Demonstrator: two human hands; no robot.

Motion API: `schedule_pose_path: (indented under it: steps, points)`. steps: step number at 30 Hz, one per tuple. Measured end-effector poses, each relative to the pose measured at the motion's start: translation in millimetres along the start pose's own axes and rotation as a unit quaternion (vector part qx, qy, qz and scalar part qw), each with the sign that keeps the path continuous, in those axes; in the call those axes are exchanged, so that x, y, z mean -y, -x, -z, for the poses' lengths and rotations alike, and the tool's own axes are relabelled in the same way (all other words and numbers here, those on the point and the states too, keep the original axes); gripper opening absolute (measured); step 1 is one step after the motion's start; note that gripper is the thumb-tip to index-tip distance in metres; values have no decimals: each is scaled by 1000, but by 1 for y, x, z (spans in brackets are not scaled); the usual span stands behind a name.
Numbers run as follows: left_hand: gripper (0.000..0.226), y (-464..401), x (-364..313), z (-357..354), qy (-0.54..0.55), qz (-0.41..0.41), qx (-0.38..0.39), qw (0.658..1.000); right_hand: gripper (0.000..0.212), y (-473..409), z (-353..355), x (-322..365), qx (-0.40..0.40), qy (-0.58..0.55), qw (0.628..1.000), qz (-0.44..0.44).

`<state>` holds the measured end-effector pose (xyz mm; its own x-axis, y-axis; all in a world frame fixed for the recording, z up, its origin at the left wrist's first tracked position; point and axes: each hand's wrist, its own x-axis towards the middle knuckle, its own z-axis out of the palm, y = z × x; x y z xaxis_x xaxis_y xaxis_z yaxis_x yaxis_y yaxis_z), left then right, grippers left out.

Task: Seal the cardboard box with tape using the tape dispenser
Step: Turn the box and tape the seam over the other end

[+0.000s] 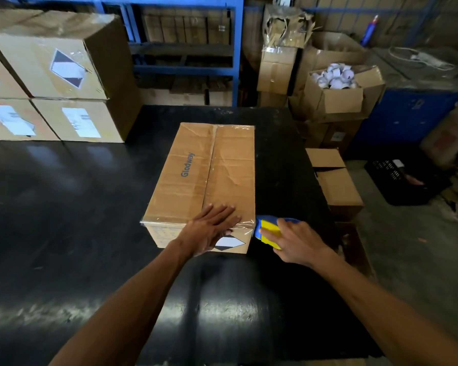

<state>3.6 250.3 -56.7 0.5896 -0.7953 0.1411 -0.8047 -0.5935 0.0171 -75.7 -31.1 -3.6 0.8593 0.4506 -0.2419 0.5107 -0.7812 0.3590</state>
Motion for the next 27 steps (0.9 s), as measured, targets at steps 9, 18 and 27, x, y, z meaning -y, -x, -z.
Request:
schedule_pose_path:
  steps: [9, 18, 27]
  points:
    - [62, -23, -36, 7, 0, -3, -15, 1000, 57, -2, 16, -13, -26, -107, 991, -74]
    - [71, -52, -73, -7, 56, 191, 19, 980, 59, 11, 7, -33, -36, -303, 918, -253]
    - [87, -58, -76, 4, 21, 243, 92, 965, 50, 23, -39, -34, -63, -568, 731, -374]
